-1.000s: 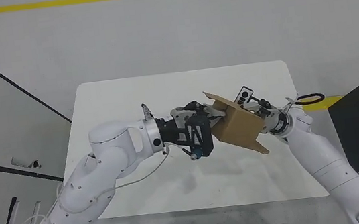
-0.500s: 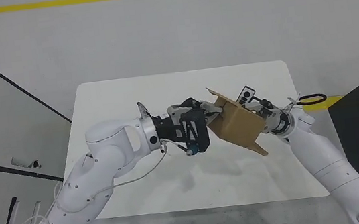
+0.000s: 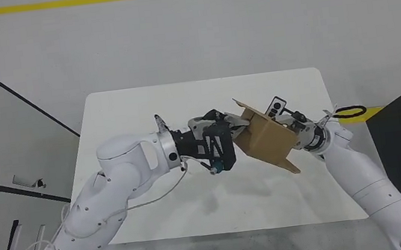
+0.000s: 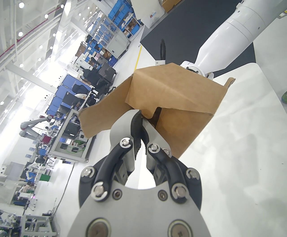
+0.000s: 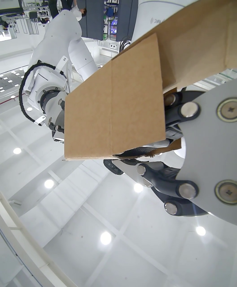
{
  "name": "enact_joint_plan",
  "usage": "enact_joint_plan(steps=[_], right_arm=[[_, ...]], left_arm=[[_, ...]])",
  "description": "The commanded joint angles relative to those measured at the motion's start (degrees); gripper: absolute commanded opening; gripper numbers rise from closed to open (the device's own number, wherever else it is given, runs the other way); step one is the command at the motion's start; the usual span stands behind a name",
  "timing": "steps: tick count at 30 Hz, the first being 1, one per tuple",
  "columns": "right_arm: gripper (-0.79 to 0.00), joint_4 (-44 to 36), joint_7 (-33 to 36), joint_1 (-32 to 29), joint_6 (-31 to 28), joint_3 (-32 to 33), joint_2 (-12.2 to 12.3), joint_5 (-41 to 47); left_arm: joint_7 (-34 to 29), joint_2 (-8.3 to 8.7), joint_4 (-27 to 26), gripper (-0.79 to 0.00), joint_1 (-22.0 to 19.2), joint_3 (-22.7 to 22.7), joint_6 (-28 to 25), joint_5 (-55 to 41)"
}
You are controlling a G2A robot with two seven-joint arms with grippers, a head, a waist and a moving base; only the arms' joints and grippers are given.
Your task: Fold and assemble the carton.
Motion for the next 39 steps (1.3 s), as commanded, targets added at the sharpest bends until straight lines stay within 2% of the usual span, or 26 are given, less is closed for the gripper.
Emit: enact_joint_plan(steps=[1,7,15,26,35,39], right_arm=[[-0.785,-0.06,0.03,-0.05,-0.03,0.03,0.03,-0.02],[-0.785,-0.21,0.16,-0.21,-0.16,-0.03,0.05,-0.10],[-0.785,0.08,0.65,-0.24,-3.52,2.89,0.16,0.55],[-0.785,-2.47,0.65,-0.24,-21.30,9.55,0.75,-3.30],[-0.785,-2.84,-0.08,-0.35,-21.29,9.55,0.72,-3.44],[-0.785,-3.64,0.65,-0.28,-23.78,10.78,1.22,-11.65]], left_arm=[[-0.06,0.01,-0.24,-0.785,0.11,0.22,-0.37,0.03],[-0.01,-0.18,-0.13,-0.785,-0.13,1.58,-0.45,0.09],[-0.19,0.00,1.24,-0.785,0.84,-3.02,2.03,-5.69],[-0.41,0.59,0.39,-0.785,3.40,-9.21,2.85,-11.46],[0.10,0.59,-0.06,-0.785,3.73,-9.48,3.51,-11.76],[-0.05,0.78,-0.91,-0.785,3.84,-10.84,2.86,-11.81]])
